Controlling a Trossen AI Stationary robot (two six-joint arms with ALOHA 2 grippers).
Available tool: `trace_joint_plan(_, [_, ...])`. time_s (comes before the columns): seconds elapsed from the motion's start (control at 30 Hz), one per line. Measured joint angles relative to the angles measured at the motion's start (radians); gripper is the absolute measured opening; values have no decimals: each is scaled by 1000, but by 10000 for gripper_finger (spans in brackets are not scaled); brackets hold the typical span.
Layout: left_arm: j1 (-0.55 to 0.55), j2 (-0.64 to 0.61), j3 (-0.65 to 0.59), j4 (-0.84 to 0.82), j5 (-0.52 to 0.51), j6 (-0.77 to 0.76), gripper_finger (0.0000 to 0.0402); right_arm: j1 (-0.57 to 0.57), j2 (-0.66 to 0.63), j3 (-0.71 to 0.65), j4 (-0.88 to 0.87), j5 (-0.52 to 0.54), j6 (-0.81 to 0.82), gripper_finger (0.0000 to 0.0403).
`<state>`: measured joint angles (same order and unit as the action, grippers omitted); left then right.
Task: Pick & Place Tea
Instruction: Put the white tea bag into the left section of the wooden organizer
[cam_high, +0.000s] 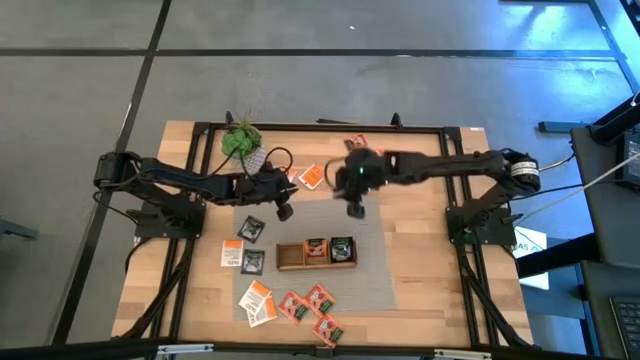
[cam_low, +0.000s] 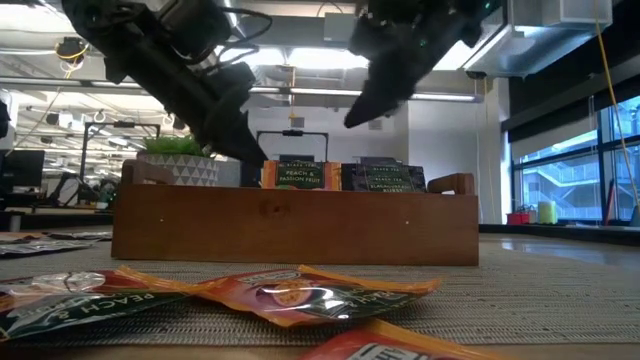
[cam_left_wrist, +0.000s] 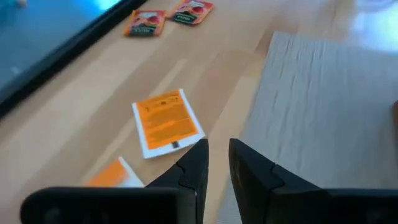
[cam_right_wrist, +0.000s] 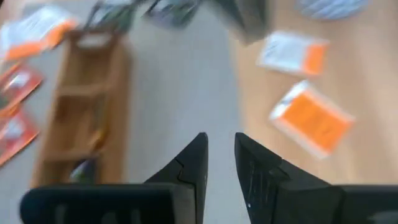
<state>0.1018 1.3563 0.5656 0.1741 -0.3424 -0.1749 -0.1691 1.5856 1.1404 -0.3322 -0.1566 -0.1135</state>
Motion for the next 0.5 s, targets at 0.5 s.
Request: trace_joint_plan(0.5, [94, 179, 0, 102, -5, 155, 61, -151, 229, 0, 354, 8, 17, 83])
